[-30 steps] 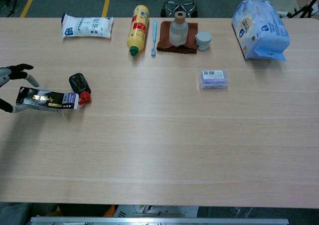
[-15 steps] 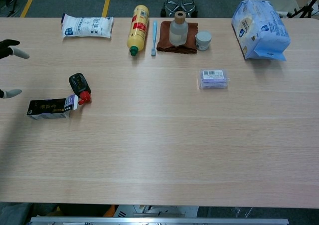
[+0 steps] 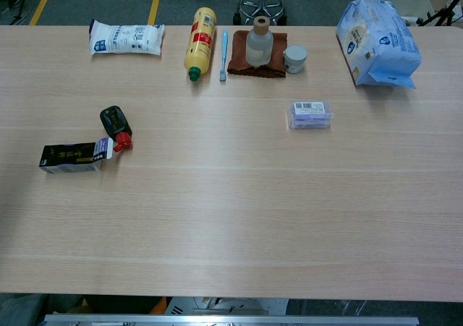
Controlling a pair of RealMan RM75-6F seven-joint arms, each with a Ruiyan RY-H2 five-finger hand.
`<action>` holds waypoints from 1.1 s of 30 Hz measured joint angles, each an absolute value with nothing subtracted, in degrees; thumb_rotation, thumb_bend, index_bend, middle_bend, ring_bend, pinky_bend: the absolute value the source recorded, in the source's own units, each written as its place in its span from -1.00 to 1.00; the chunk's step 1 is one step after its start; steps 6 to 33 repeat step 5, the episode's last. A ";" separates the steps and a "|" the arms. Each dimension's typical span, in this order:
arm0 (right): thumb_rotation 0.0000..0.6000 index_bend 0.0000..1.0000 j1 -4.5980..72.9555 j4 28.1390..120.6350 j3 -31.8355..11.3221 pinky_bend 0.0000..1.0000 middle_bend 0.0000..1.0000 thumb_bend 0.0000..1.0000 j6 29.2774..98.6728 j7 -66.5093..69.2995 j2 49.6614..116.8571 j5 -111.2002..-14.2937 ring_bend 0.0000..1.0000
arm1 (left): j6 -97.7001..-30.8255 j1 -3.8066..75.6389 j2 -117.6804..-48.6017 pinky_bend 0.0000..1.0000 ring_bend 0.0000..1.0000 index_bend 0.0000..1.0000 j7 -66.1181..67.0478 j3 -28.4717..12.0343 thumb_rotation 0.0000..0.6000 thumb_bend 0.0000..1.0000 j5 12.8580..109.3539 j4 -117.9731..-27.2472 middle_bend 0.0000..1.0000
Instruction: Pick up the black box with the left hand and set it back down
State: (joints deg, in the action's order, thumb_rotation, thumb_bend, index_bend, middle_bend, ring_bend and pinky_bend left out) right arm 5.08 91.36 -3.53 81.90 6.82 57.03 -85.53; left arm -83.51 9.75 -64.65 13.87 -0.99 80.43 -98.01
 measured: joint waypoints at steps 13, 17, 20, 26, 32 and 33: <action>1.00 -0.36 6.00 91.30 -3.62 -0.42 -0.48 -0.37 80.29 6.78 57.16 -85.29 -0.61 | -83.23 9.17 -64.42 -0.49 -0.64 -0.35 14.12 -1.30 1.00 -0.57 79.39 -98.01 -0.50; 1.00 -0.36 6.00 91.30 -3.62 -0.42 -0.48 -0.37 80.29 6.78 57.16 -85.29 -0.61 | -83.23 9.17 -64.42 -0.49 -0.64 -0.35 14.12 -1.30 1.00 -0.57 79.39 -98.01 -0.50; 1.00 -0.36 6.00 91.30 -3.62 -0.42 -0.48 -0.37 80.29 6.78 57.16 -85.29 -0.61 | -83.23 9.17 -64.42 -0.49 -0.64 -0.35 14.12 -1.30 1.00 -0.57 79.39 -98.01 -0.50; 1.00 -0.36 6.00 91.30 -3.62 -0.42 -0.48 -0.37 80.29 6.78 57.16 -85.29 -0.61 | -83.23 9.17 -64.42 -0.49 -0.64 -0.35 14.12 -1.30 1.00 -0.57 79.39 -98.01 -0.50; 1.00 -0.36 6.00 91.30 -3.62 -0.42 -0.48 -0.37 80.29 6.78 57.16 -85.29 -0.61 | -83.23 9.17 -64.42 -0.49 -0.64 -0.35 14.12 -1.30 1.00 -0.57 79.39 -98.01 -0.50; 1.00 -0.36 6.00 91.30 -3.62 -0.42 -0.48 -0.37 80.29 6.78 57.16 -85.29 -0.61 | -83.23 9.17 -64.42 -0.49 -0.64 -0.35 14.12 -1.30 1.00 -0.57 79.39 -98.01 -0.50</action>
